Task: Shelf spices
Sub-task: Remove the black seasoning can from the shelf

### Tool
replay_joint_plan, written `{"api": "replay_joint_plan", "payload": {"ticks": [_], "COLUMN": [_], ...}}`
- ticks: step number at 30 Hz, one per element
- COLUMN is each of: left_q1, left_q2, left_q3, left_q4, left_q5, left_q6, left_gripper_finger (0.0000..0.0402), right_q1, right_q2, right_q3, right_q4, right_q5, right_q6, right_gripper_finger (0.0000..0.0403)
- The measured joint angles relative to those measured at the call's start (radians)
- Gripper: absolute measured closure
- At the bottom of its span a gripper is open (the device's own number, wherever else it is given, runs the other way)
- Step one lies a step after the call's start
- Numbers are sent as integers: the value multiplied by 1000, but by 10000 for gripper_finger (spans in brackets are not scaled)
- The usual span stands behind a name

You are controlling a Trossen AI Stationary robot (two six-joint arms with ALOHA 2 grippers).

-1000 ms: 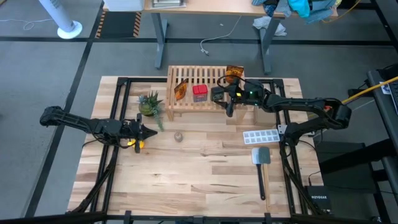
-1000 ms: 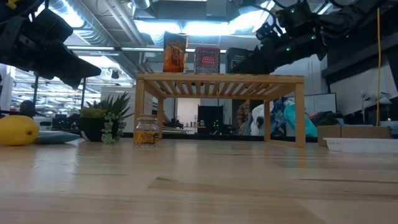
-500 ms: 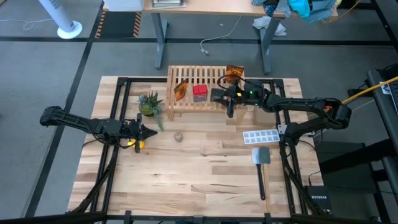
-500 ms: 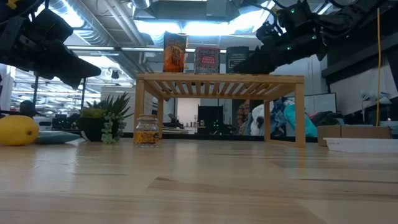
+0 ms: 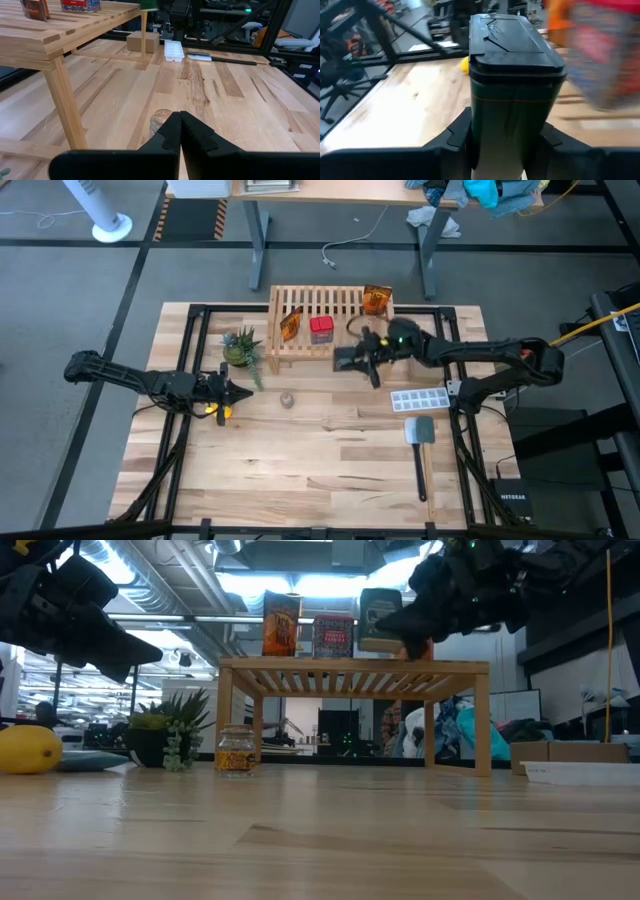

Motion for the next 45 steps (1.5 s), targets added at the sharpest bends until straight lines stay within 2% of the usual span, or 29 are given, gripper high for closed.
{"api": "replay_joint_plan", "payload": {"ticks": [7, 13, 17, 21, 29, 33, 36, 42, 45], "left_q1": [0, 0, 0, 0, 0, 0, 0, 0, 0], "left_q2": [0, 0, 0, 0, 0, 0, 0, 0, 0], "left_q3": [0, 0, 0, 0, 0, 0, 0, 0, 0], "left_q4": [0, 0, 0, 0, 0, 0, 0, 0, 0], "left_q5": [0, 0, 0, 0, 0, 0, 0, 0, 0], "left_q6": [0, 0, 0, 0, 0, 0, 0, 0, 0], "left_gripper_finger": [401, 402, 402, 402, 402, 402, 402, 402, 402], "right_q1": [275, 535, 659, 723, 702, 646, 601, 525, 490], "right_q2": [0, 28, 128, 286, 601, 724, 790, 879, 906], "right_q3": [0, 0, 0, 0, 0, 0, 6, 99, 167], "right_q4": [-6, 10, 60, 198, 593, 751, 861, 882, 820], "right_q5": [268, 594, 808, 911, 961, 930, 858, 732, 655], "right_q6": [-3, 2, 82, 130, 128, 143, 159, 153, 132], "right_gripper_finger": [284, 284, 284, 284, 284, 284, 284, 284, 284]}}
